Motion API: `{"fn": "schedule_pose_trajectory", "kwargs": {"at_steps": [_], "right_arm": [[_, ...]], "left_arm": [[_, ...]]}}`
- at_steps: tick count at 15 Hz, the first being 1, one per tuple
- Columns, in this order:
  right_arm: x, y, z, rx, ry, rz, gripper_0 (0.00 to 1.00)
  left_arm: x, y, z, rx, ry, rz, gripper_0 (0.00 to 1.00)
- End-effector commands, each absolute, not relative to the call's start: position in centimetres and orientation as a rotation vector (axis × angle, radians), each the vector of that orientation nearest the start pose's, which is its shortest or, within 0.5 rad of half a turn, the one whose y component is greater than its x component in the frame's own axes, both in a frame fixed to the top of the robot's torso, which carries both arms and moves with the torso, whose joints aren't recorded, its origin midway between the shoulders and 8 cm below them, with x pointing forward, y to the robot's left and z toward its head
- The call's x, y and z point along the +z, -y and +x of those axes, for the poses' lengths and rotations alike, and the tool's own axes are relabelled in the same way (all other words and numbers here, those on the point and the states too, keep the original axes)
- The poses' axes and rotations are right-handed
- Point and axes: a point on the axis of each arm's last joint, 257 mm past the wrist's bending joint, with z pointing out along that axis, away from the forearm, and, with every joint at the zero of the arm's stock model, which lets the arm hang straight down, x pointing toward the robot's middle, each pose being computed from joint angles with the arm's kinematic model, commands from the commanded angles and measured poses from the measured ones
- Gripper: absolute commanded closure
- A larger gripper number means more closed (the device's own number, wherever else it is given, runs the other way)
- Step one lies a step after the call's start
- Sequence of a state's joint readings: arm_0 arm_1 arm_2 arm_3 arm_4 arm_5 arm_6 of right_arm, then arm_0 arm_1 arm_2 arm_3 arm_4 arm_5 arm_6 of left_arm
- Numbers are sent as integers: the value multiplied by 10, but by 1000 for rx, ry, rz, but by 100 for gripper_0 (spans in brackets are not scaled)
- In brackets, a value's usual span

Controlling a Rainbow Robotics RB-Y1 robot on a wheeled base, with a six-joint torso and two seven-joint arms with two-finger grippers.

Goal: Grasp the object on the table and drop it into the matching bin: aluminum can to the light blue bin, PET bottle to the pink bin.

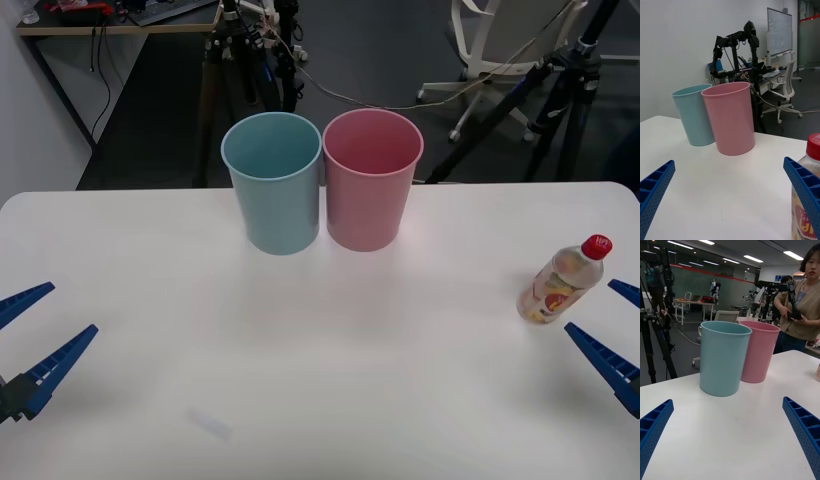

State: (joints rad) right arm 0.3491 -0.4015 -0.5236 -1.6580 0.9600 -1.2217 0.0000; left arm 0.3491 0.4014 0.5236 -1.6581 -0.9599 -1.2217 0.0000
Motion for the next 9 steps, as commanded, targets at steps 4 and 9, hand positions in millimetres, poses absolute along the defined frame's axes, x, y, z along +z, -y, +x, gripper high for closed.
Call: {"fn": "schedule_pose_trajectory", "kwargs": {"at_steps": [4, 9], "right_arm": [[-176, 330, 345, 586, -1442, -434, 0], [-183, 333, 338, 584, -1460, -428, 0]], "left_arm": [[-169, -330, 342, -567, -1441, 465, 0], [-169, -330, 342, -567, -1441, 465, 0]]}}
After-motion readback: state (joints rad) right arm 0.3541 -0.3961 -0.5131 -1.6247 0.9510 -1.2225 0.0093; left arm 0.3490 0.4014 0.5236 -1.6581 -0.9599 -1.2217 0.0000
